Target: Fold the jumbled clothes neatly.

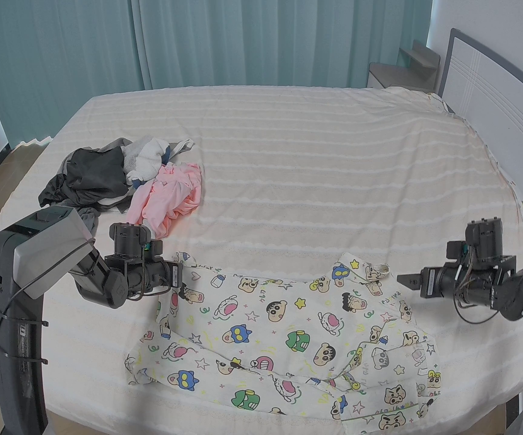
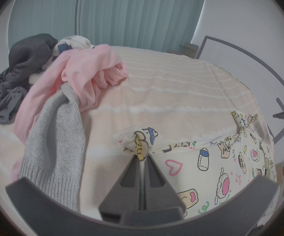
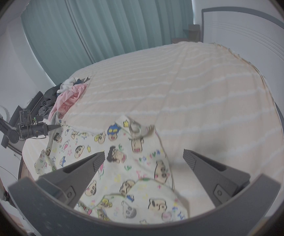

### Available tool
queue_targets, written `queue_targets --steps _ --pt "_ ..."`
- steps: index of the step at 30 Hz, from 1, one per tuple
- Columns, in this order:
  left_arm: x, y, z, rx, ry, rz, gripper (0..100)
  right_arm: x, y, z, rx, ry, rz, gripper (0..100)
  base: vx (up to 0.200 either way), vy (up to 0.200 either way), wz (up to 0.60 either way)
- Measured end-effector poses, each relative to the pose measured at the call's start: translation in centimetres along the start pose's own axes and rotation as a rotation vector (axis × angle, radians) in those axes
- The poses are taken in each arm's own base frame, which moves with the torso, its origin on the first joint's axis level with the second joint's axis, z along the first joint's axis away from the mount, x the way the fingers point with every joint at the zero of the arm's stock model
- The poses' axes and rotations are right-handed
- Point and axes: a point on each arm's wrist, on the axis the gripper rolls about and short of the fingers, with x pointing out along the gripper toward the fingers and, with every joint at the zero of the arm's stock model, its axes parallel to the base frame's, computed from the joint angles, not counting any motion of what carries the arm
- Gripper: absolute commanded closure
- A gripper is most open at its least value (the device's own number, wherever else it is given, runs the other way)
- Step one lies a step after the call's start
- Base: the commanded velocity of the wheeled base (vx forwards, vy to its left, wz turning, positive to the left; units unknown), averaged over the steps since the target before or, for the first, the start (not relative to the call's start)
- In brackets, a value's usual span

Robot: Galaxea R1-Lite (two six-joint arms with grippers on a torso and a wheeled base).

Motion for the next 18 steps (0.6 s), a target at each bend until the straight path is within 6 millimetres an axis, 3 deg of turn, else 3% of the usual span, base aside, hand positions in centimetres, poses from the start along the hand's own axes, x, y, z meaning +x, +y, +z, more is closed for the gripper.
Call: queue_targets --steps 6,18 --pt "-0.2 -0.1 0.2 0.008 -0.041 0.033 100 3.0 0.0 1.9 -0.028 0.066 0.119 0 0.0 0.0 0.0" --pt "-0.5 -0.5 -0.2 0.017 -0.074 0.056 100 6.7 3.7 0.0 -0.057 0.289 0.297 0 0.0 0.0 0.0"
